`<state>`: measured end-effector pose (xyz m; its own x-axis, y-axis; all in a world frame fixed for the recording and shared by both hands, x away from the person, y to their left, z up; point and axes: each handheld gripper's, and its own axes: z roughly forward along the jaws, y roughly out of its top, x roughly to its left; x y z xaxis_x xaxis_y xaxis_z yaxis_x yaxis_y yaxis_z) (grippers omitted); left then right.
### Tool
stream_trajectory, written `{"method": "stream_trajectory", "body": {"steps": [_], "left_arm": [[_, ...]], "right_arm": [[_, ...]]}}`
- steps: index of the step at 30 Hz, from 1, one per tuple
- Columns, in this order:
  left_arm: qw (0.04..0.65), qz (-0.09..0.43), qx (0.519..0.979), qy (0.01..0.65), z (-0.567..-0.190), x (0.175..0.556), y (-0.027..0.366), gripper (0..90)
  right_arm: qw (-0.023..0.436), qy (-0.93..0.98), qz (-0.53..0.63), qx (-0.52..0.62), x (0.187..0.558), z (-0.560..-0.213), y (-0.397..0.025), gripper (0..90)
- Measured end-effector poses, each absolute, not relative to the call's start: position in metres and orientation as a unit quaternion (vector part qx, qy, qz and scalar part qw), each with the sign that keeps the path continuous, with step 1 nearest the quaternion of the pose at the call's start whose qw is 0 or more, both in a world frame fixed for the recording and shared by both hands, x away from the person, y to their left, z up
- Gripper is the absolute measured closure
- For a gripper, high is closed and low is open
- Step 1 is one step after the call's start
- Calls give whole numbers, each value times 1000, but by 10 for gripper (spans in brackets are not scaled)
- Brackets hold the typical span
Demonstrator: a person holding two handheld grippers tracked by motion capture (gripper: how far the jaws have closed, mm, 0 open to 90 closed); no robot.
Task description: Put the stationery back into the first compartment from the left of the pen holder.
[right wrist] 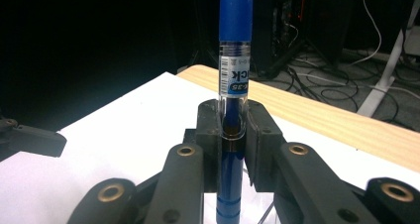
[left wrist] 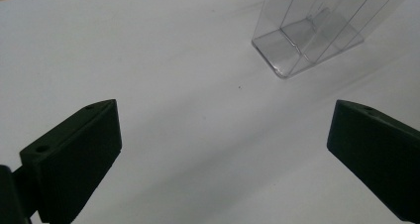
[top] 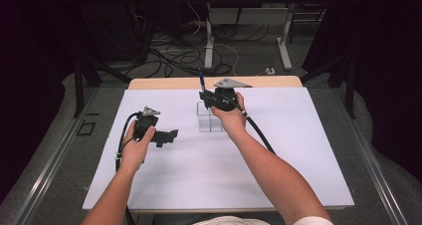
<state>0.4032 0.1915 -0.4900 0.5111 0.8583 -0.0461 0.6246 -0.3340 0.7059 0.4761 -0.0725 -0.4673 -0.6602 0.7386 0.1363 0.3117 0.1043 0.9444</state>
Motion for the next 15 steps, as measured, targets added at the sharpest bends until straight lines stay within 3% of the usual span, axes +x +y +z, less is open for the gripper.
{"method": "stream_trajectory", "body": {"steps": [15], "left_arm": [[341,172,800,462,-492,403,190,1]], "right_arm": [[172,730,539,384,478,-478,-63,790]]}}
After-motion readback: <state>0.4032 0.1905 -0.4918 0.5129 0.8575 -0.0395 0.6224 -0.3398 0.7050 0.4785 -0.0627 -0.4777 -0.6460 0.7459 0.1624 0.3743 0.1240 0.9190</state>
